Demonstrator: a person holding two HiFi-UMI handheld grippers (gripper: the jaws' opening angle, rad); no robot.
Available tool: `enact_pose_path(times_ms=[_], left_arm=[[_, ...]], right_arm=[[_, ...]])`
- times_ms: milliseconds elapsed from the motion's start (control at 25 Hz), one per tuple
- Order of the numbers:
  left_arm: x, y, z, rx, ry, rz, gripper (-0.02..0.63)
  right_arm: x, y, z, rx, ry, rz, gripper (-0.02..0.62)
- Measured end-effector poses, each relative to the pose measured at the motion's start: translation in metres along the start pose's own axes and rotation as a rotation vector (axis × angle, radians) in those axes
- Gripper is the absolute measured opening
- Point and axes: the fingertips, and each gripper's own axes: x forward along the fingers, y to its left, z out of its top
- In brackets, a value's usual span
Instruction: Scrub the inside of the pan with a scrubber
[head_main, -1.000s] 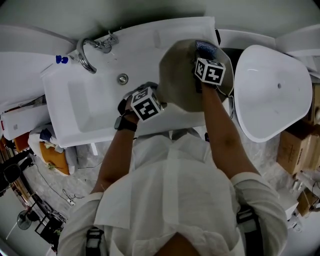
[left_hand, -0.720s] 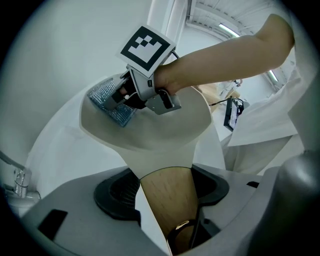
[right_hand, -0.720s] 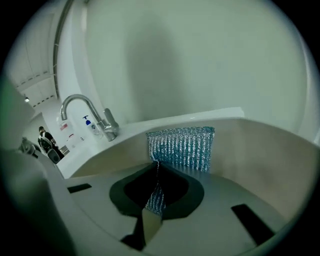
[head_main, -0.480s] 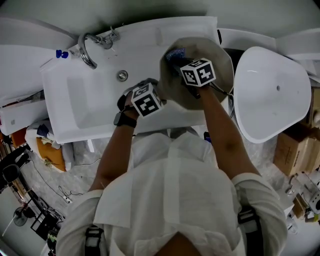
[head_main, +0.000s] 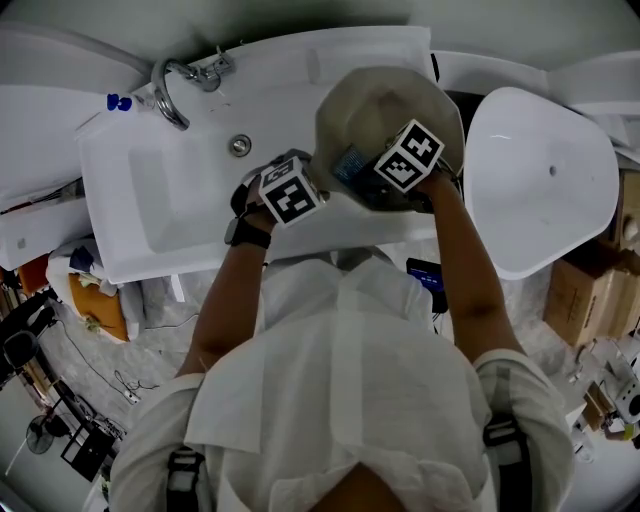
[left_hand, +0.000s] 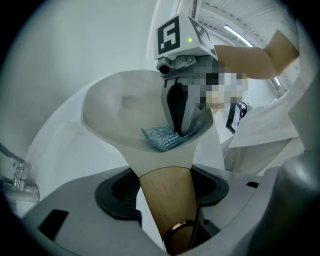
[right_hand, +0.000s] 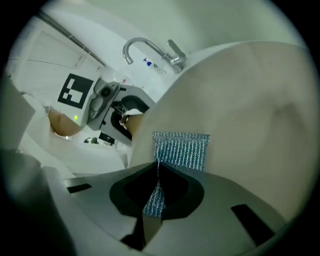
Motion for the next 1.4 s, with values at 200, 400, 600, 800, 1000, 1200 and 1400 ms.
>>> enact_pose_path(times_ms=[200,400,600,800,1000,1200,1400], left_arm=[[0.000,-0.001,-0.001,-0.030,-0.010,-0.004,0.282],[0.000,-0.001,-0.001,-0.036,-0.012,-0.005,0.279],[-0.001,-0.003,0.000,-0.036,-0.016,-0.009,0.278],[-0.001,-0.003,0.000,-0.034,-0.014,-0.011,0.276],[-0.001,-0.004,0.001,-0.029,-0.015,-0.009,0.276],[-0.001,-0.003,-0.001,-0.027,-0.010,-0.008,0.276],[-0.001,-0.003,0.000,-0.025,-0.013,-0.005,0.278]], right_arm=[[-0.019,-0.008,-0.052,0.032,0.301,-0.050,0.021],[-0.045,-0.052,-0.084,0.025,0.534,-0.257,0.021],[-0.067,-0.093,-0.083,0.091,0.543,-0.438,0.021],[-0.085,-0.122,-0.062,0.117,0.470,-0.553,0.021],[-0.099,-0.153,-0.003,0.084,0.154,-0.738,0.021],[-0.077,-0.151,0.048,0.002,-0.115,-0.756,0.021],[-0.038,-0.116,0.061,-0.027,-0.200,-0.599,0.021]])
